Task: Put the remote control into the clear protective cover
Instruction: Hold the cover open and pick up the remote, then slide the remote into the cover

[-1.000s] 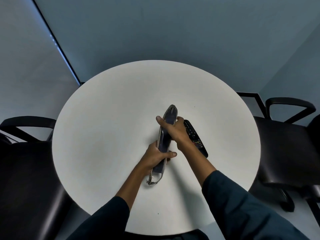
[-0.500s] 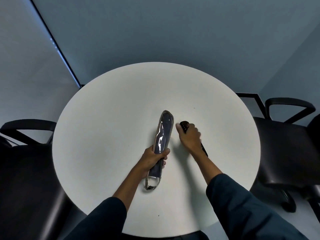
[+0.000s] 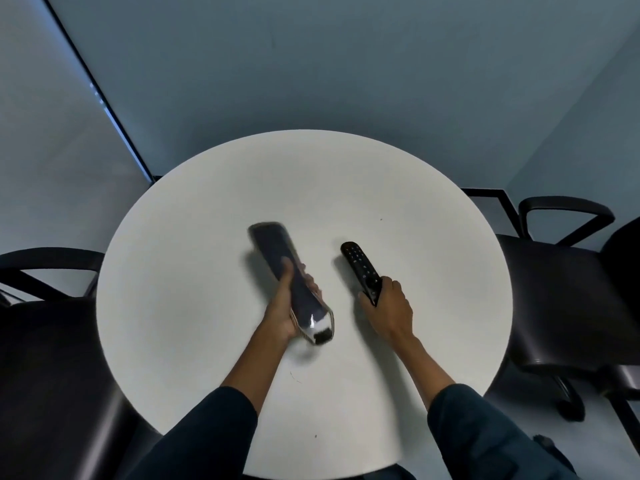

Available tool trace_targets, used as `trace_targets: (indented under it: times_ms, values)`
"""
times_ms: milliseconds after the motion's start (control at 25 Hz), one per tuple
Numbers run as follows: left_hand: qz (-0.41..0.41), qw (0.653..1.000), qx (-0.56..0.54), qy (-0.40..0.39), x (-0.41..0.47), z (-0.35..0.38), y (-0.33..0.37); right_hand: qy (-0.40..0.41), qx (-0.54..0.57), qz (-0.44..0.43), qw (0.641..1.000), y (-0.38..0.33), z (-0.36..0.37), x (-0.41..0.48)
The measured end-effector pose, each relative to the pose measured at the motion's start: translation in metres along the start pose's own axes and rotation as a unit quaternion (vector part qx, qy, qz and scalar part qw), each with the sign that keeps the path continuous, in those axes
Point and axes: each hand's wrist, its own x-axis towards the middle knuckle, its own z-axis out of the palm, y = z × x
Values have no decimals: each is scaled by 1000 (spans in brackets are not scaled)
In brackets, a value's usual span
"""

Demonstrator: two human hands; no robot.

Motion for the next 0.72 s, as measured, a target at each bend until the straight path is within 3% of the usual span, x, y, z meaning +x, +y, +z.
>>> trace_targets:
  times_ms: [120,320,520,720]
  values:
    - [38,989,-140,11,15,-3,19,-44,-4,-65,997,-1,-3,-25]
    - [65,989,-127,24,30,6,34,-107,-21,-118,987,0,-7,-48]
    - [79,984,-155,24,33,18,36,-58,-14,-141,988,4,-16,-56]
    - [78,990,-113,25,25,24,23,-11,14,-151,988,-1,-19,-60]
